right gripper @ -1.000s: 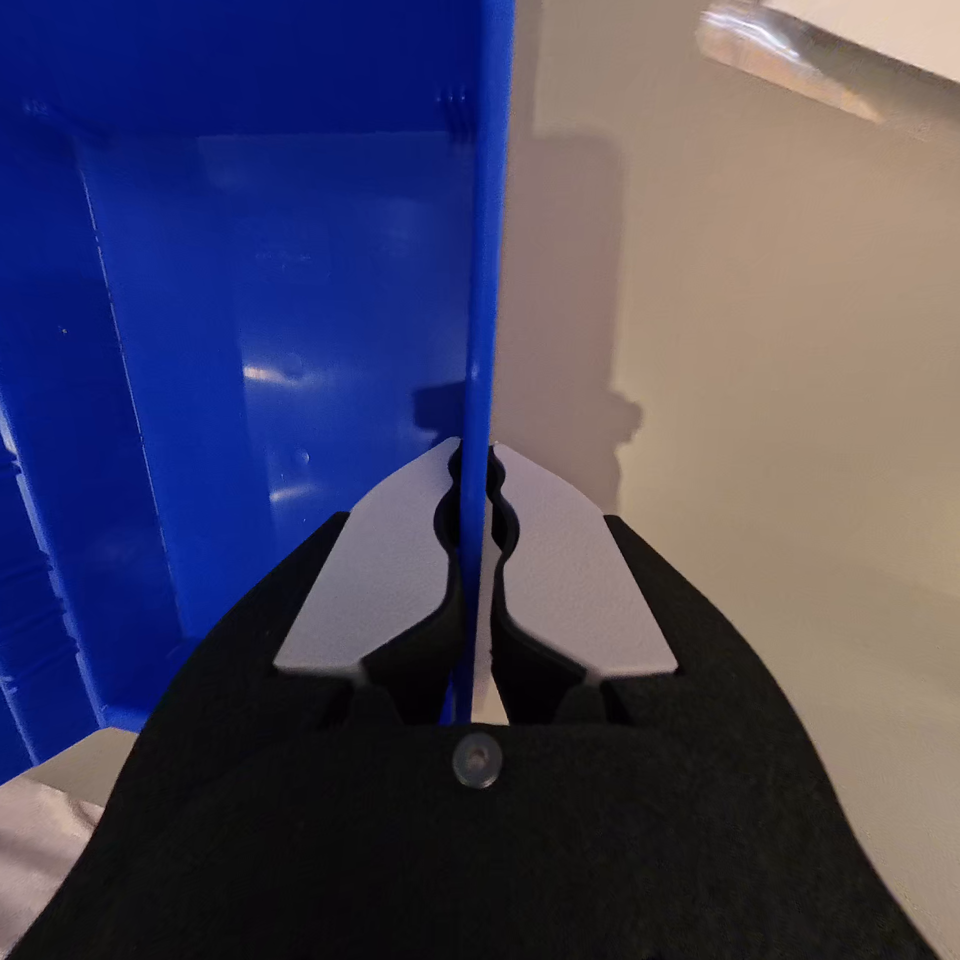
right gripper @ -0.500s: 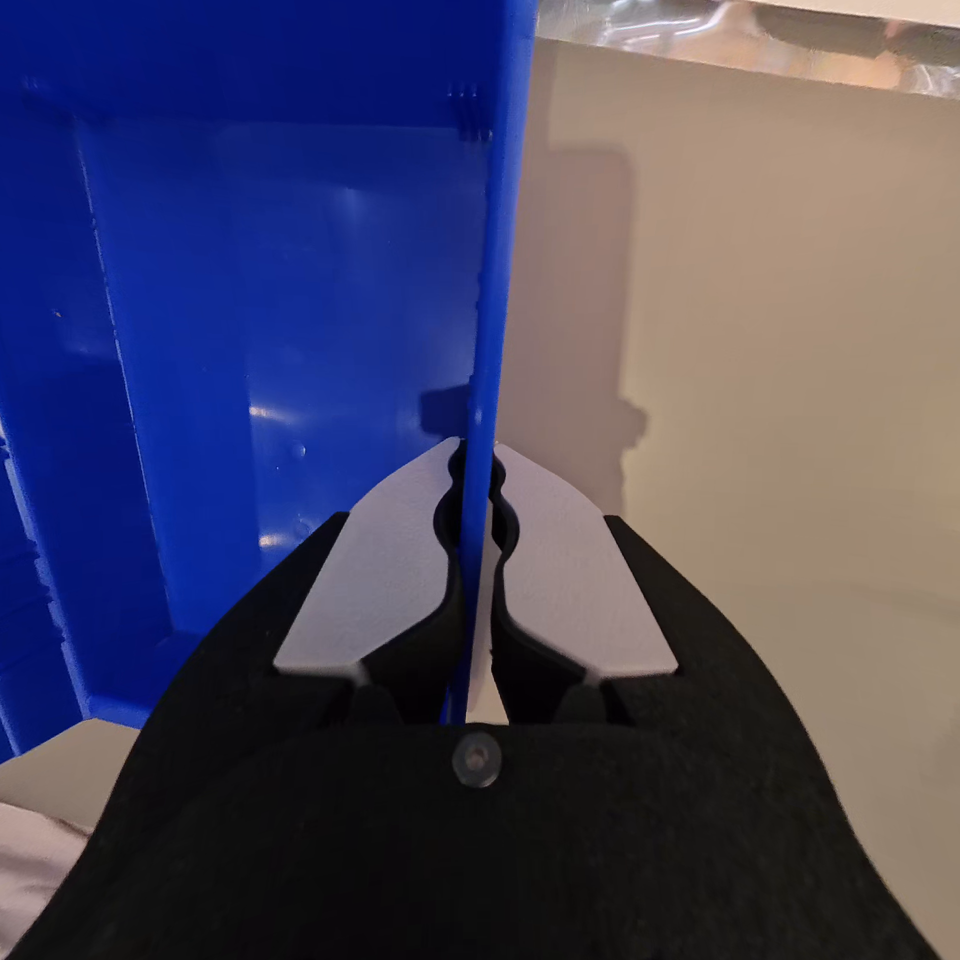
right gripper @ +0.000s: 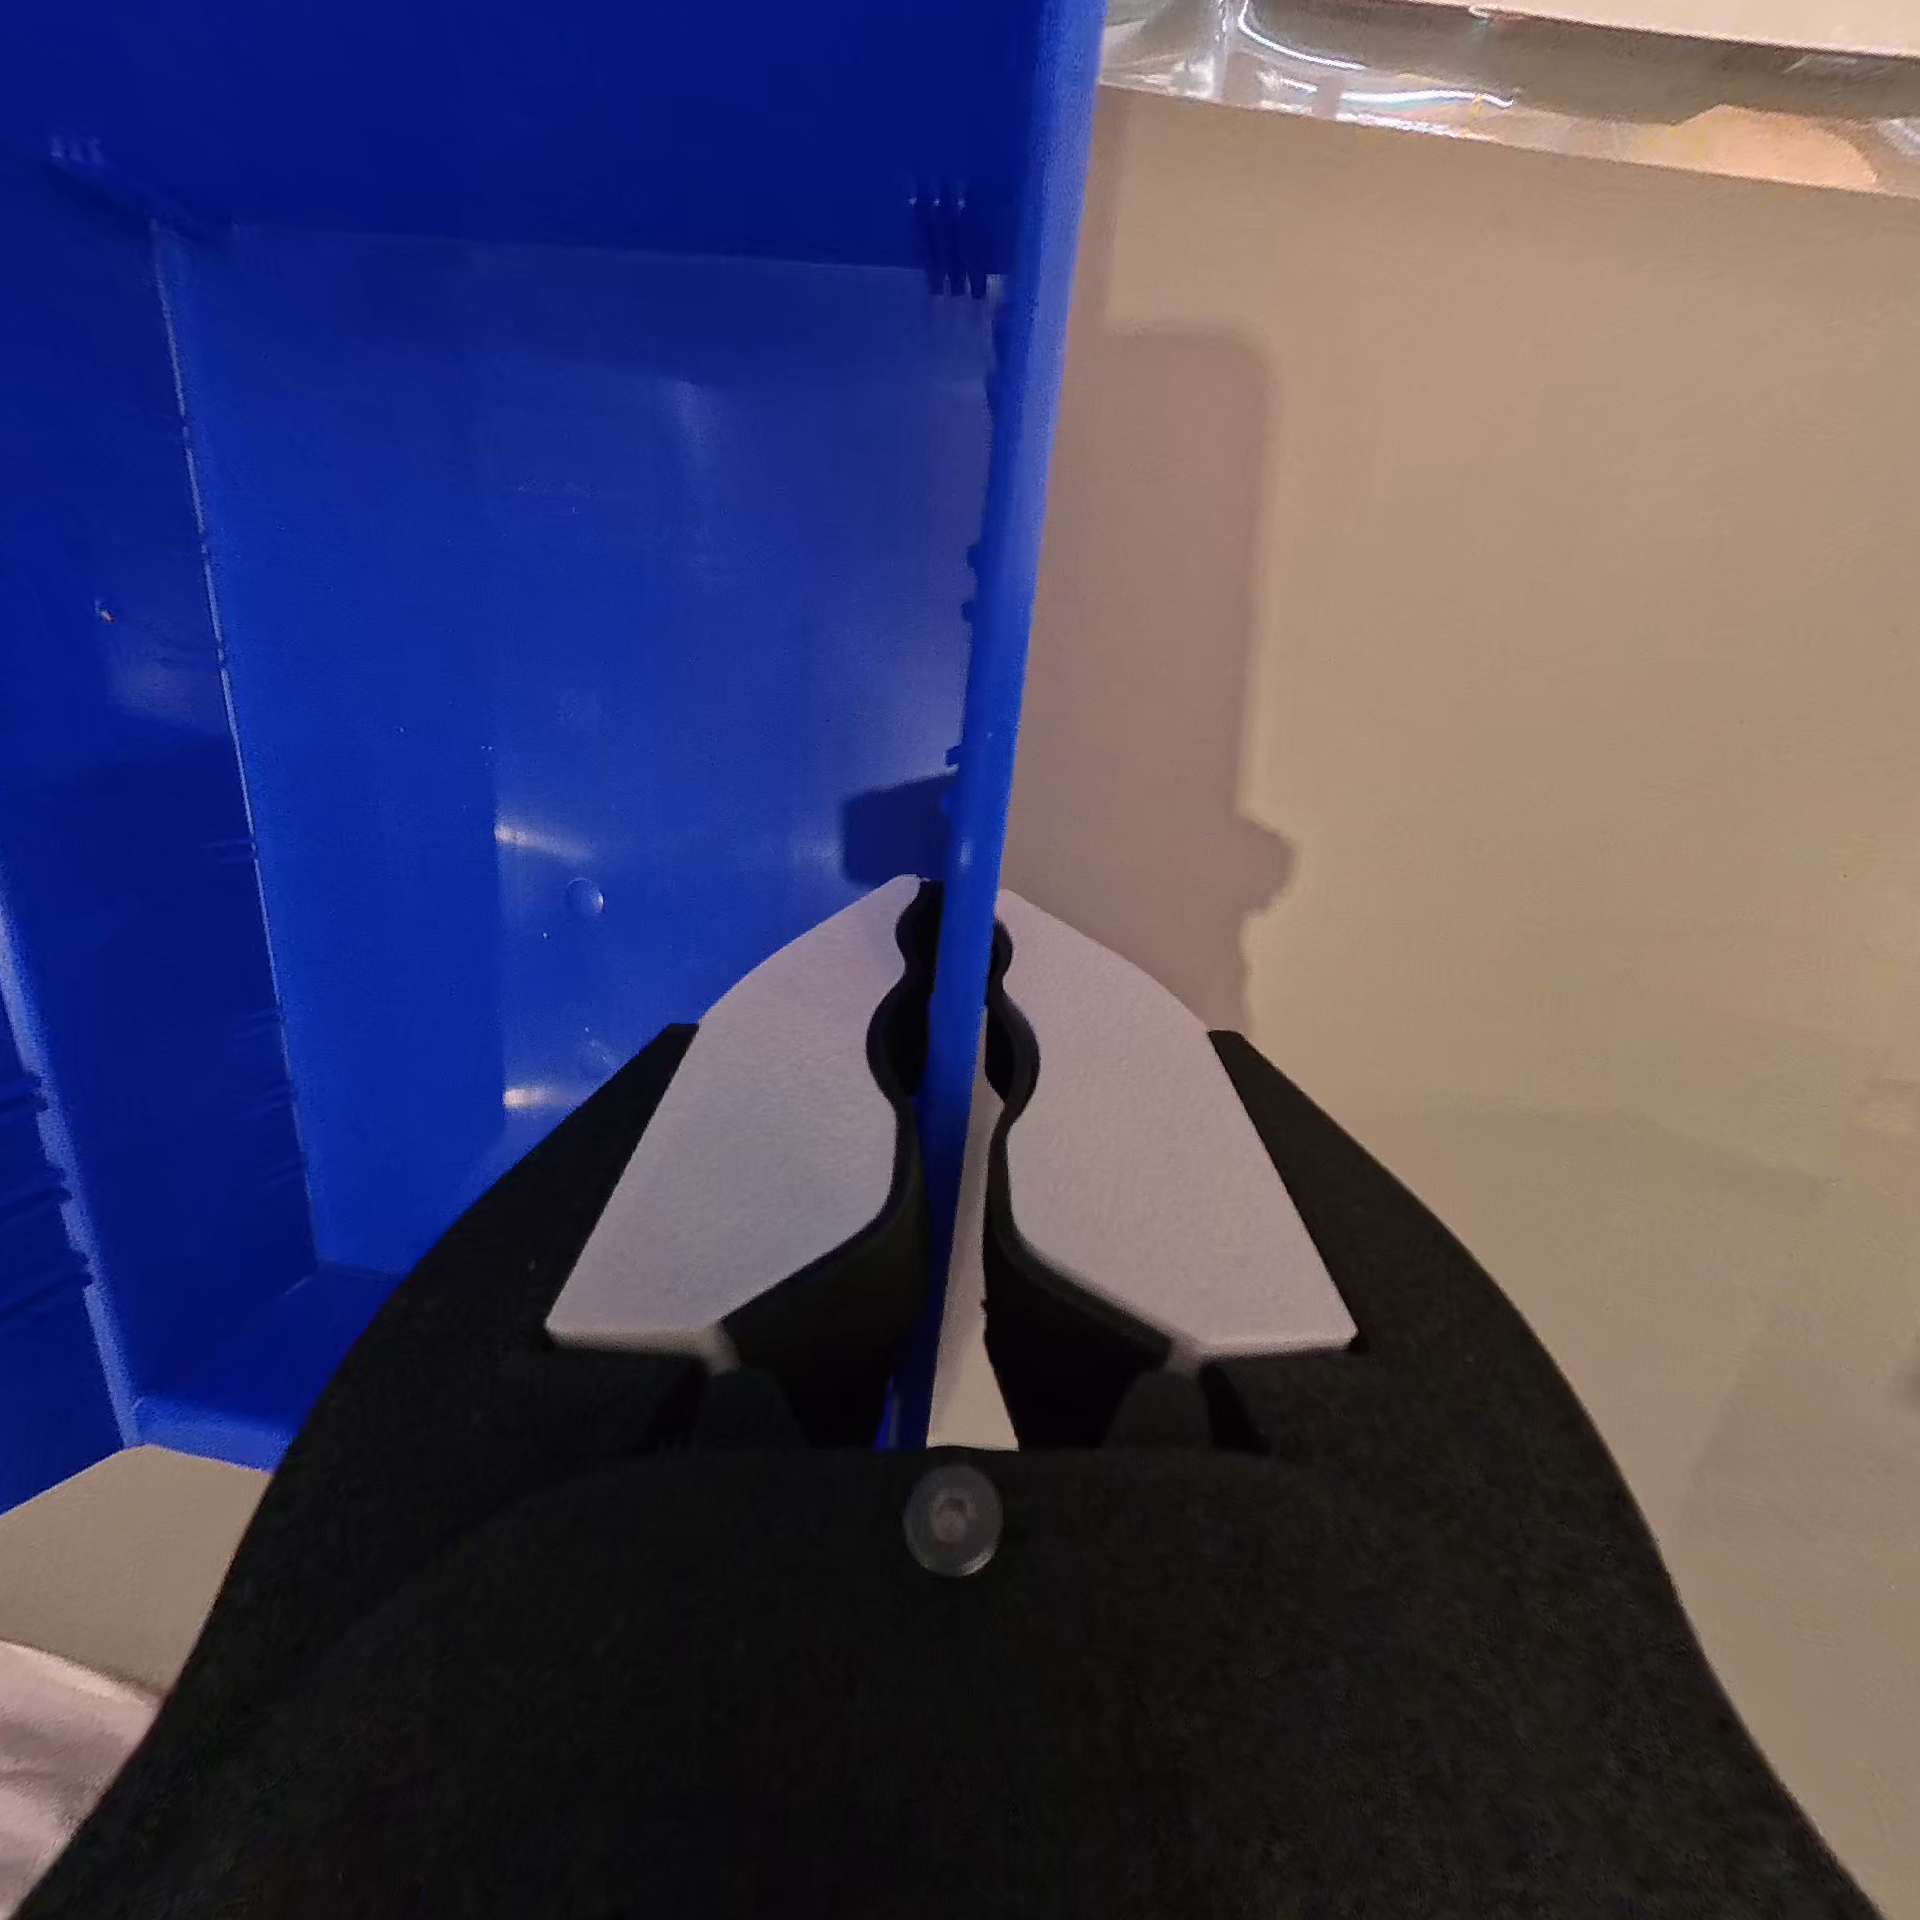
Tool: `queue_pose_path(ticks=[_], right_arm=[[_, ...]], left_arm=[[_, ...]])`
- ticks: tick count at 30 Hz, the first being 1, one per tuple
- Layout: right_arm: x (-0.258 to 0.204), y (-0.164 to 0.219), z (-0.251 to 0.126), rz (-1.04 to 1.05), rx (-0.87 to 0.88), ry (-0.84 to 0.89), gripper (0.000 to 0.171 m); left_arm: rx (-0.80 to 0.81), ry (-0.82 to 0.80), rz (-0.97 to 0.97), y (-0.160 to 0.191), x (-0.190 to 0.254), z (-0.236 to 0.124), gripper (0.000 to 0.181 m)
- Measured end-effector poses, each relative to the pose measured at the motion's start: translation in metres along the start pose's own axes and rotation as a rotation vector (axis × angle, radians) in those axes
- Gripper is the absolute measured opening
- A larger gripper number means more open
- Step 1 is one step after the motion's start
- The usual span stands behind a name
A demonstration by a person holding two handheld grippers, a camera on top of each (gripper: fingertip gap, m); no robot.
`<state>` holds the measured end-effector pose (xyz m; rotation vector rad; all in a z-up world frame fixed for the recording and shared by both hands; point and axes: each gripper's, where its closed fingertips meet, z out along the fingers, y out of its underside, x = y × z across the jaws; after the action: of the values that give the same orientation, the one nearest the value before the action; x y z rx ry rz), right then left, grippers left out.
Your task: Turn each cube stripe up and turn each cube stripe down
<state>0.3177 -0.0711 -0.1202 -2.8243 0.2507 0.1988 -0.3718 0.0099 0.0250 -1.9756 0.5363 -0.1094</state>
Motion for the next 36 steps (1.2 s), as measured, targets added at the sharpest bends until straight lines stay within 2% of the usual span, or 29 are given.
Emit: queue_pose_path(ticks=[3,5,9,11,13,15,16,20,25,31,33,36], right_arm=[[0.002,-0.002,-0.003,-0.054,0.027,0.055,0.008],[0.007,-0.013,-0.015,-0.080,0.125,0.142,0.020],[-0.002,-0.045,-0.073,-0.140,0.401,0.269,0.040],[-0.028,-0.062,-0.109,-0.202,0.568,0.254,0.047],[-0.062,-0.074,-0.144,-0.273,0.720,0.227,0.061],[-0.101,-0.084,-0.174,-0.343,0.874,0.158,0.083],[-0.121,-0.087,-0.187,-0.375,0.947,0.103,0.085],[-0.177,-0.096,-0.215,-0.465,1.150,-0.066,0.085],[-0.205,-0.106,-0.199,-0.482,1.080,-0.167,0.068],[-0.204,-0.115,-0.149,-0.475,1.080,-0.235,0.037],[-0.201,-0.116,-0.132,-0.477,1.007,-0.247,0.037],[-0.195,-0.116,-0.125,-0.450,1.003,-0.241,0.034]], left_arm=[[0.006,0.018,-0.013,-0.001,0.003,0.002,0.056],[0.012,0.029,-0.022,-0.003,0.003,0.003,0.057],[0.049,0.050,-0.017,-0.015,0.004,0.001,0.059],[0.081,0.046,-0.003,-0.030,0.000,-0.002,0.061],[0.125,0.040,0.008,-0.051,-0.004,-0.006,0.061],[0.165,0.045,0.014,-0.074,-0.006,-0.009,0.059],[0.178,0.053,0.010,-0.085,-0.006,-0.010,0.056],[0.220,0.077,-0.005,-0.123,-0.010,-0.009,0.055],[0.280,0.076,-0.038,-0.152,-0.023,-0.006,0.054],[0.258,0.063,-0.082,-0.123,-0.046,0.022,0.051],[0.223,0.064,-0.108,-0.115,-0.054,0.030,0.053],[0.214,0.039,-0.108,-0.107,-0.068,0.032,0.050]])
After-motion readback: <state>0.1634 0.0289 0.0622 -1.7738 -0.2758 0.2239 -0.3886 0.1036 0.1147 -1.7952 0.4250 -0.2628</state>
